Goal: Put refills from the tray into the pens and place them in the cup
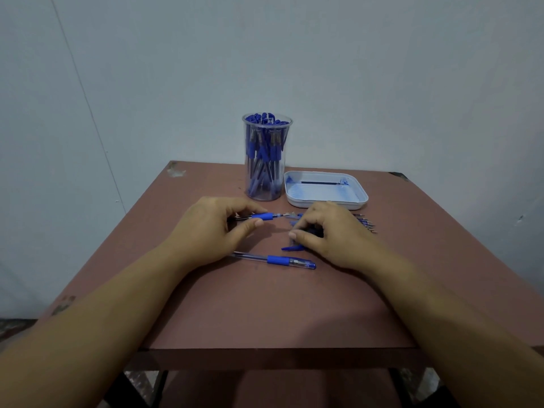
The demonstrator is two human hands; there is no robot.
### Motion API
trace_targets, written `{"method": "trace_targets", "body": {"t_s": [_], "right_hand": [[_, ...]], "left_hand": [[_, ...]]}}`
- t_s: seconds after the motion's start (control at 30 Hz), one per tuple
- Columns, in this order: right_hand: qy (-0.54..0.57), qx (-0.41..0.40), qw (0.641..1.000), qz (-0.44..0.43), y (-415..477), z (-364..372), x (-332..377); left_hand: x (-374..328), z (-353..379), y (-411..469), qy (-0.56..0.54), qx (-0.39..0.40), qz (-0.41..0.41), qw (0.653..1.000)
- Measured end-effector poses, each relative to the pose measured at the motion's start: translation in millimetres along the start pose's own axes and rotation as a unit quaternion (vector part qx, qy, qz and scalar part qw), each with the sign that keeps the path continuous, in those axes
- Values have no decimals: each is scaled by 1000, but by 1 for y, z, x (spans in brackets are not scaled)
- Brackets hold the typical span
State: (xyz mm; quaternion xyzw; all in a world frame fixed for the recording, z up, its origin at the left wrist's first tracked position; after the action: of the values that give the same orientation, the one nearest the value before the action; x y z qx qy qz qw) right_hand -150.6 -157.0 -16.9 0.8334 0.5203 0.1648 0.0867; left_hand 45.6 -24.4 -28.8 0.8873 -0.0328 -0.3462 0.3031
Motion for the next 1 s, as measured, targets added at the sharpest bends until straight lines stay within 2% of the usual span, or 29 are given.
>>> {"method": "trace_targets", "body": {"t_s": [0.2,0.37,0.6,1.0], "right_hand": [[141,-119,982,31,-2,-4,-1],[205,-110,972,20,-4,-7,7],[198,-75,977,6,-4,-1,9],[121,-104,987,-25,-4,1,9]], "left_hand": [[0,0,-1,-2,-3,-1,1000],[-2,2,-1,-13,-7,2,1000],[-2,7,0,-21,8,3,1000],[-6,7,0,-18,-6,26,999]]}}
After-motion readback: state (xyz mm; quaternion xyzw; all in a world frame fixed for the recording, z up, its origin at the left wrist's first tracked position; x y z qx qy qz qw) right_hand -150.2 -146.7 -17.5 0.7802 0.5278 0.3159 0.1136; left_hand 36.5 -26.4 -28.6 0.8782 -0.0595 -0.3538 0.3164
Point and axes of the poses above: each hand's wrist, its own y-axis towards the middle knuckle, its own z-axis out of the palm, x = y × z, the point moved 1 cm from there along y, towards the middle knuckle, and after that the axes turned 14 degrees about -y, right-handed, at the moved point
